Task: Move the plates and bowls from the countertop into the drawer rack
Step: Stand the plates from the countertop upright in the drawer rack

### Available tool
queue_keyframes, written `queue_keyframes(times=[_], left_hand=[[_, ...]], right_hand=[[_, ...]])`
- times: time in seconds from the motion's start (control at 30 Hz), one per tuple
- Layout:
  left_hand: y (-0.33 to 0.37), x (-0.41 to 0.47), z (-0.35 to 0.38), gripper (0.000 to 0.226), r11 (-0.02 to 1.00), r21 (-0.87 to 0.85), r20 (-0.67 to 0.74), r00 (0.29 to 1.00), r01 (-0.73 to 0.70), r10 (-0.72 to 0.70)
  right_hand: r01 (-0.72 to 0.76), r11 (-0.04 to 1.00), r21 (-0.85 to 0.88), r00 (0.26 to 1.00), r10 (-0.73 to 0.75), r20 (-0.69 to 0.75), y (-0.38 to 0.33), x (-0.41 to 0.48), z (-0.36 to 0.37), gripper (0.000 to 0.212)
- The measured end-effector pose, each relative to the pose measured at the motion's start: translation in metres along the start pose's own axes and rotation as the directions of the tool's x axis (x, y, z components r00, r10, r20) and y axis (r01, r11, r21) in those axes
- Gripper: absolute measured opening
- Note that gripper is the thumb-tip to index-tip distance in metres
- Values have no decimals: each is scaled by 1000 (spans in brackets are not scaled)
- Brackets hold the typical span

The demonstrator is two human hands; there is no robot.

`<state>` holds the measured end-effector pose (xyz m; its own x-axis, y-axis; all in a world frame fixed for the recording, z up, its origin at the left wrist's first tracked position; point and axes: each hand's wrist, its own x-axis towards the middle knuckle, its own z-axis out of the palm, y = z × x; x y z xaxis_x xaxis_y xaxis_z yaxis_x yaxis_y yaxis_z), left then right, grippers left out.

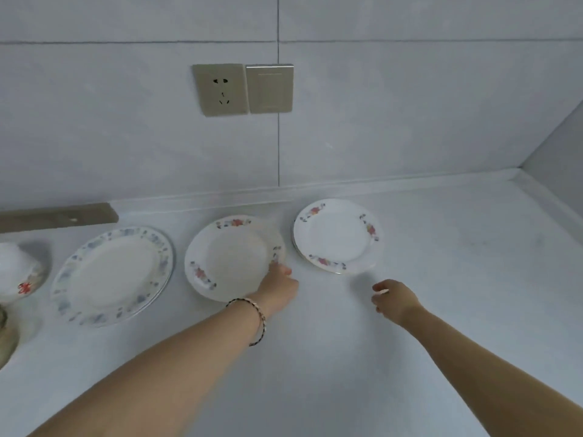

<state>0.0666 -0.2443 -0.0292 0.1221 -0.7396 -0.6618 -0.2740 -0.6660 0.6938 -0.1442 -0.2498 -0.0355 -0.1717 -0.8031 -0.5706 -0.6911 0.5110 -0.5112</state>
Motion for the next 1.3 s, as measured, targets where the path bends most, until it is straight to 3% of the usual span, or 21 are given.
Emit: queue_keyframes(times=[0.07, 0.1, 0.17, 0.23, 0.3, 0.4, 0.6, 0.8, 0.9, 1.0, 1.1, 1.3], left_hand=[[16, 38, 6, 36, 993, 117, -19, 1000, -19, 21], [23, 55, 8, 27, 987, 162, -38, 999, -21, 28], [38, 80, 12, 10, 990, 139, -52, 998, -29, 36], [50, 102, 19, 19, 997, 62, -62, 997, 41, -37], [56, 125, 24, 11, 997, 48, -90, 995, 56, -51], [59, 140, 28, 46, 992, 84, -123, 989, 90, -79], [48, 135, 21, 41, 990, 94, -135, 987, 104, -90], [21, 67, 23, 46, 996, 28, -61, 995, 84, -82], [3, 11, 25, 33, 994, -85, -33, 997, 69, -72], [-26, -53, 30, 37, 982, -184, -32, 998, 41, -47], [-64, -115, 35, 42, 967, -256, -81, 996, 4, -26], [-165, -235, 29, 29, 942, -334, -188, 981, -20, -46]], right_hand=[[-57, 998, 20, 997, 58, -43, -13, 31, -7, 42], [-77, 997, 24, 995, 79, -61, -20, 46, -9, 44], [-120, 992, 30, 989, 122, -88, -29, 74, -12, 48], [-167, 981, 100, 979, 177, -100, -35, 98, -10, 50], [-213, 949, 233, 966, 241, -98, -36, 120, -6, 47], [-262, 871, 416, 946, 316, -66, -35, 139, -1, 47], [-187, 823, 537, 958, 272, -84, -22, 116, 1, 45], [-144, 843, 519, 970, 225, -96, 4, 40, -8, 23], [-76, 875, 479, 985, 141, -101, 22, -4, -18, 26], [1, 894, 447, 995, 42, -87, 42, -50, -21, 19], [73, 908, 413, 997, -53, -58, 64, -99, -14, 25], [143, 921, 363, 978, -188, 92, 107, -199, 26, 36]])
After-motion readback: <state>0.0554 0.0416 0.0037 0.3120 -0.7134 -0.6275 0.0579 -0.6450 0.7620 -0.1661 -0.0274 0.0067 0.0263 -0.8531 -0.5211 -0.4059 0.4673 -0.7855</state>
